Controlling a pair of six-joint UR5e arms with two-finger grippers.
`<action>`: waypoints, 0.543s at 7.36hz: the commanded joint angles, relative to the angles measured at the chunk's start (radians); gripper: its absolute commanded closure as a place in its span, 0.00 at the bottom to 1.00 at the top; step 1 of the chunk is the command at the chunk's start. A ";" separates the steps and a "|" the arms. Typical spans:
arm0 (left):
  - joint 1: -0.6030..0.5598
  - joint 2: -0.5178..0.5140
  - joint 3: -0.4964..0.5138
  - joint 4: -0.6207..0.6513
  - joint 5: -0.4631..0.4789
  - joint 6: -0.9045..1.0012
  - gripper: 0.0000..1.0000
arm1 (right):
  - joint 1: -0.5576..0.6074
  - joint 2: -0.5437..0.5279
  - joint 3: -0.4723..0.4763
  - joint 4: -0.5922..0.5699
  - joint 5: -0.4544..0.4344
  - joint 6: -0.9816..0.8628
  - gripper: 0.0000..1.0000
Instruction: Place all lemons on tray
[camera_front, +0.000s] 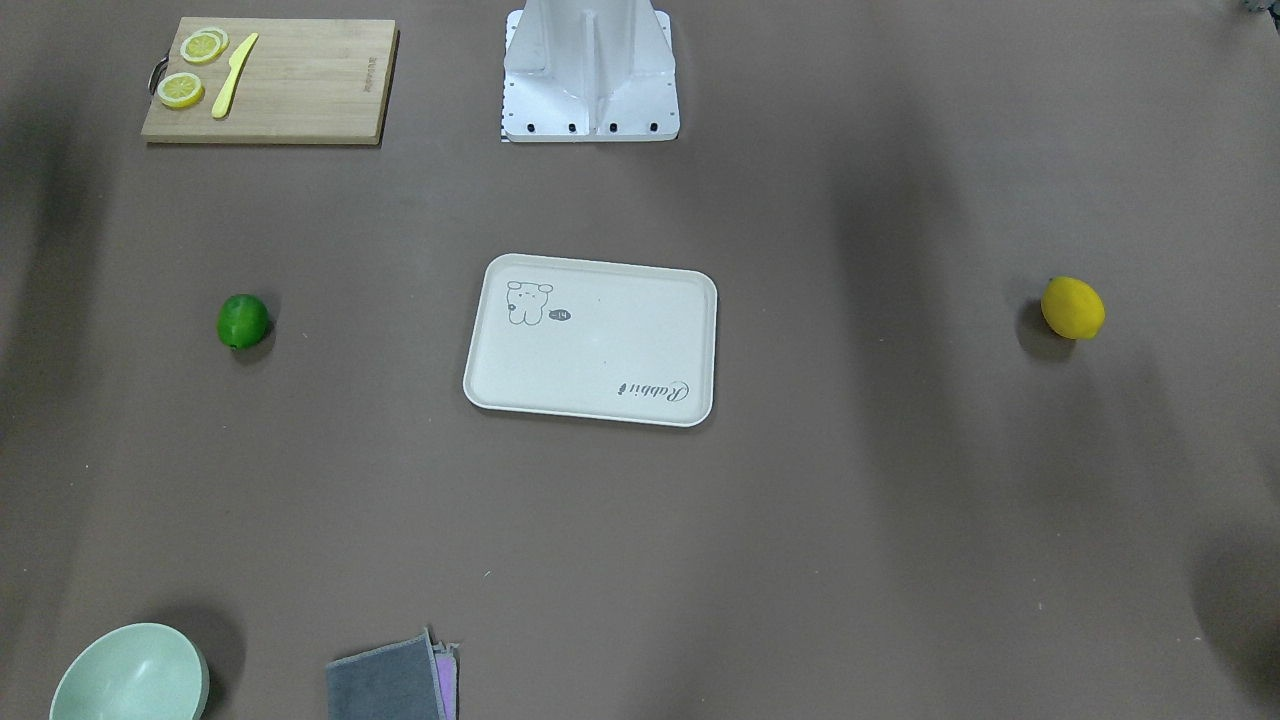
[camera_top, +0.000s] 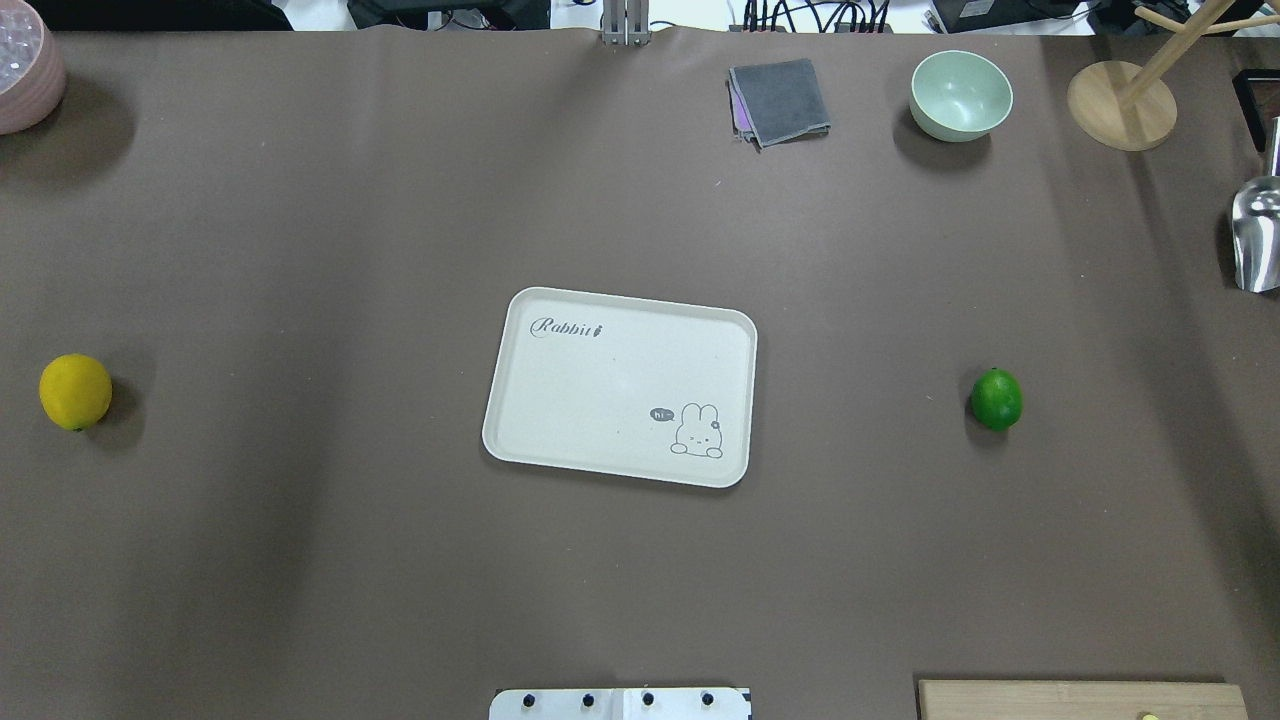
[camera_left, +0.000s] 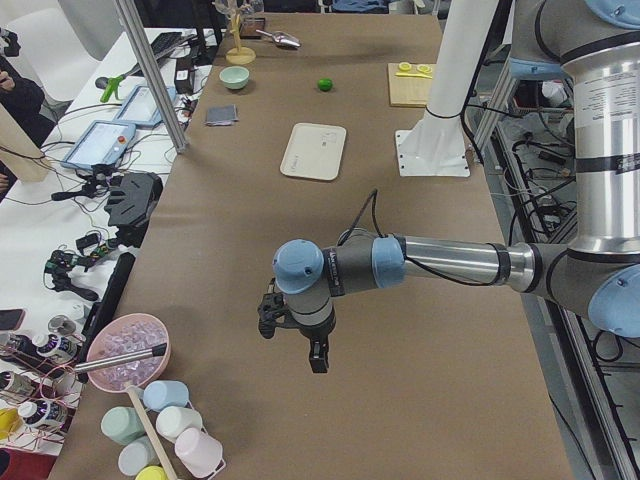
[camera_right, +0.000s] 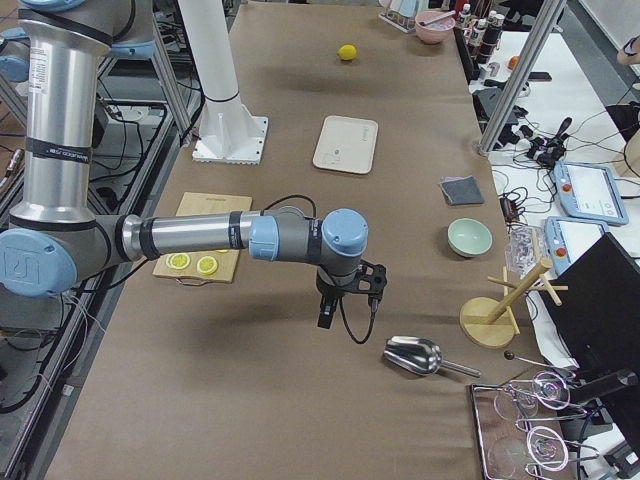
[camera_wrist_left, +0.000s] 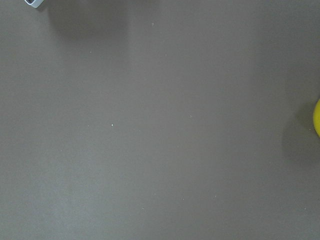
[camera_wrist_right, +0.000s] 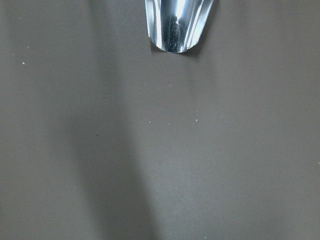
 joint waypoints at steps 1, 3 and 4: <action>0.000 -0.007 -0.002 0.002 -0.004 0.003 0.02 | 0.000 -0.003 0.007 0.000 0.004 0.002 0.00; 0.001 -0.081 0.021 0.110 -0.006 0.003 0.02 | 0.000 -0.003 0.007 0.000 0.004 0.002 0.00; 0.001 -0.094 0.020 0.110 -0.006 0.005 0.02 | 0.000 0.003 0.007 0.000 0.012 0.002 0.00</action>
